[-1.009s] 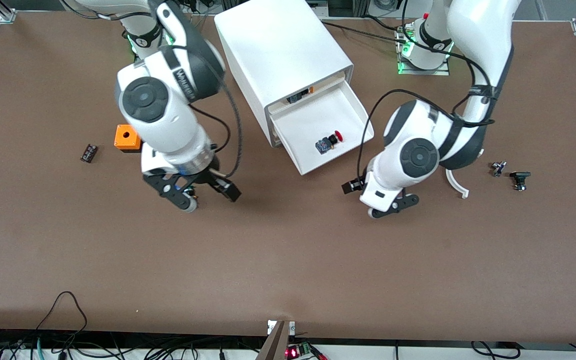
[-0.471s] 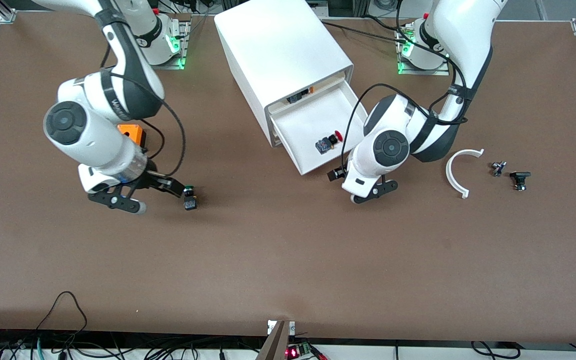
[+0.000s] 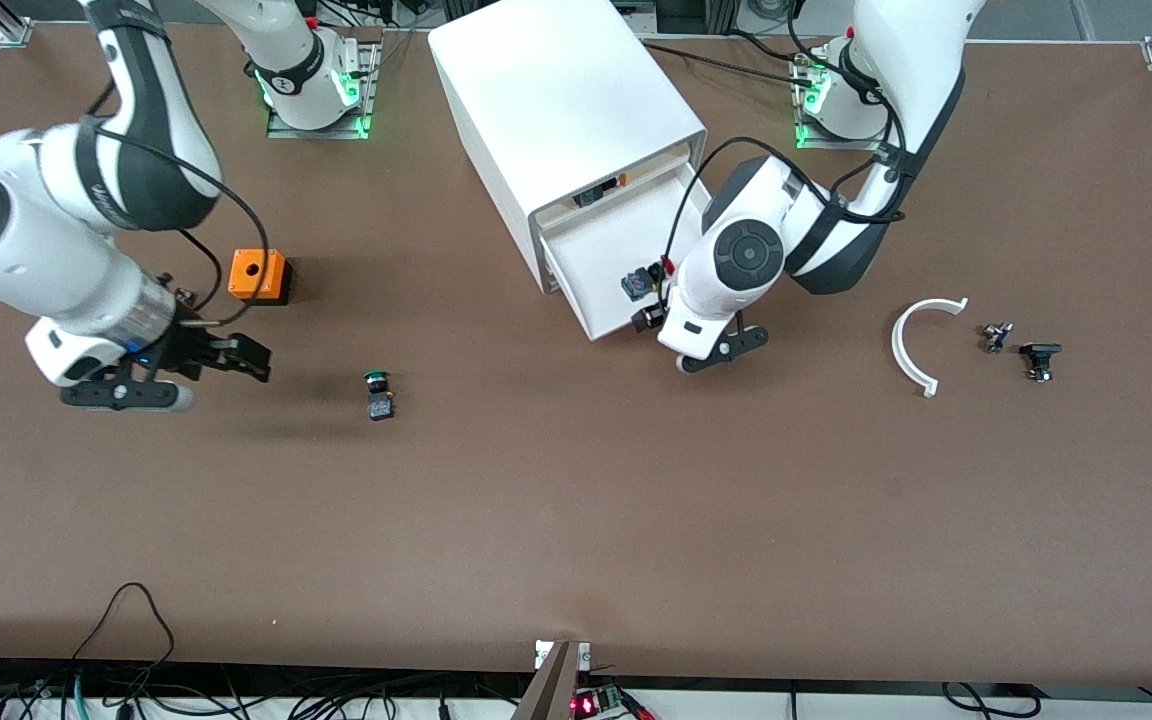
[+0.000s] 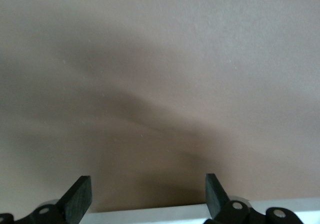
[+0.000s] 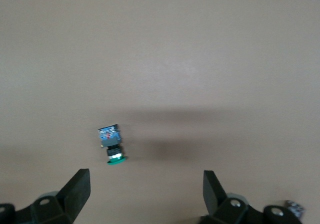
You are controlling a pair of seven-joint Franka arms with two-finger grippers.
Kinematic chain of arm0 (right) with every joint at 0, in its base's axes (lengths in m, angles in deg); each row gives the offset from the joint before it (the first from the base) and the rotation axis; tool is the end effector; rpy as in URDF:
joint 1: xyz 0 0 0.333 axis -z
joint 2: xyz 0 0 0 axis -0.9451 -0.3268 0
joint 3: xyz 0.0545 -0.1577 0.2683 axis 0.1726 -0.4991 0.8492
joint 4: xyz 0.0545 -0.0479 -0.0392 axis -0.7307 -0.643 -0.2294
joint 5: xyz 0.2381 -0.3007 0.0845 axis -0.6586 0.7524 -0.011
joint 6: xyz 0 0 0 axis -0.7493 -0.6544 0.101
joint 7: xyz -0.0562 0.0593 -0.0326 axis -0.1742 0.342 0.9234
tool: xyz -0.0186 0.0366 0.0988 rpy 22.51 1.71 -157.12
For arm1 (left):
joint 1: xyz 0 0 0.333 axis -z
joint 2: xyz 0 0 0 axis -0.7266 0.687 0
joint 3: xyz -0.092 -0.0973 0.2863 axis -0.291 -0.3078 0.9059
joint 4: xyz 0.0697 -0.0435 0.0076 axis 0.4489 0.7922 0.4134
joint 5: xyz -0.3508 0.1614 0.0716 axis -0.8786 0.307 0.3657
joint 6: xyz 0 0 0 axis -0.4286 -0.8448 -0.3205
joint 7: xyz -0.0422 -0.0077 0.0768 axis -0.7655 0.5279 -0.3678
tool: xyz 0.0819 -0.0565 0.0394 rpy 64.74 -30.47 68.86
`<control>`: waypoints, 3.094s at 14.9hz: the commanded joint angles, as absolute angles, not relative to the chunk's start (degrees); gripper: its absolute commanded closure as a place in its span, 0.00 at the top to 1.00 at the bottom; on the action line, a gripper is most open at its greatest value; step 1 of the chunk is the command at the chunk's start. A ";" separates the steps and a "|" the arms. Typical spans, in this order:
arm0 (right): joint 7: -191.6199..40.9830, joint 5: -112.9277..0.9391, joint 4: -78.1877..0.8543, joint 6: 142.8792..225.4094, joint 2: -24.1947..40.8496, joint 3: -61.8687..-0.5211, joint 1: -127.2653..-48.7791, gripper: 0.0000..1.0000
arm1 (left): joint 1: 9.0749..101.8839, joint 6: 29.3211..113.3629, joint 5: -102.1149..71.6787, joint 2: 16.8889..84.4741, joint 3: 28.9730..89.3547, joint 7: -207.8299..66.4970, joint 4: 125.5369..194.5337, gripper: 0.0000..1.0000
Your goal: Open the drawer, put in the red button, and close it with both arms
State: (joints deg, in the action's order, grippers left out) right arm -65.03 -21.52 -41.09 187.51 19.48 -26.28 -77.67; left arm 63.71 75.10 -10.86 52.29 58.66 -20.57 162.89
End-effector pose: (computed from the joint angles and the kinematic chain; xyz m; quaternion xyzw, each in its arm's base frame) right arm 0.6265 0.0708 0.4473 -0.9988 0.0010 -0.0428 0.0227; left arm 0.5237 -0.3641 0.2906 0.9689 0.2123 -0.1242 0.0264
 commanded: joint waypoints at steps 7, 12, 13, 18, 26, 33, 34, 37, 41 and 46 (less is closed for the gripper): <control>-68.18 -21.43 -40.38 178.74 31.09 -28.03 -77.60 1.00 | 62.69 75.73 -11.41 49.58 51.39 -14.89 167.54 1.00; -67.65 -21.26 -28.18 169.18 28.20 -27.94 -77.69 1.00 | 62.69 75.47 -14.66 49.58 49.19 -14.89 167.81 1.00; -67.65 -21.26 -24.93 166.72 26.80 -27.94 -77.78 1.00 | 62.69 75.38 -14.66 49.49 49.10 -14.89 168.16 1.00; -67.74 -20.38 -18.84 163.35 23.79 -27.94 -77.34 1.00 | 62.51 74.41 -14.75 49.49 46.91 -13.31 168.51 1.00; -67.03 -18.80 -26.81 168.18 27.12 -28.03 -77.43 1.00 | 62.60 73.27 -14.75 49.58 44.80 -12.08 168.69 1.00; -66.95 -18.88 -31.75 169.77 31.18 -28.38 -77.43 1.00 | 59.45 67.58 -13.09 49.49 45.06 -13.74 163.26 1.00; -67.03 -18.88 -31.67 169.77 31.09 -28.38 -77.43 1.00 | 58.57 65.56 -12.12 49.49 45.32 -15.14 161.15 1.00; -67.03 -18.88 -31.67 169.77 31.09 -28.47 -77.43 1.00 | 54.70 56.95 -5.46 49.58 45.32 -23.11 154.22 1.00; -67.03 -18.97 -31.58 169.77 31.09 -28.47 -77.43 1.00 | 48.03 46.41 -1.58 49.41 45.41 -42.96 145.34 1.00; -67.03 -18.97 -31.49 169.77 31.09 -28.56 -77.43 1.00 | 41.96 32.85 4.93 47.91 45.32 -64.25 133.73 1.00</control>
State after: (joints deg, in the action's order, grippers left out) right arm -66.95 -19.26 -30.33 169.21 29.95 -28.72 -77.67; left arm 43.35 36.81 2.48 48.55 45.86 -57.11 137.98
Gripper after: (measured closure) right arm 0.000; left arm 0.000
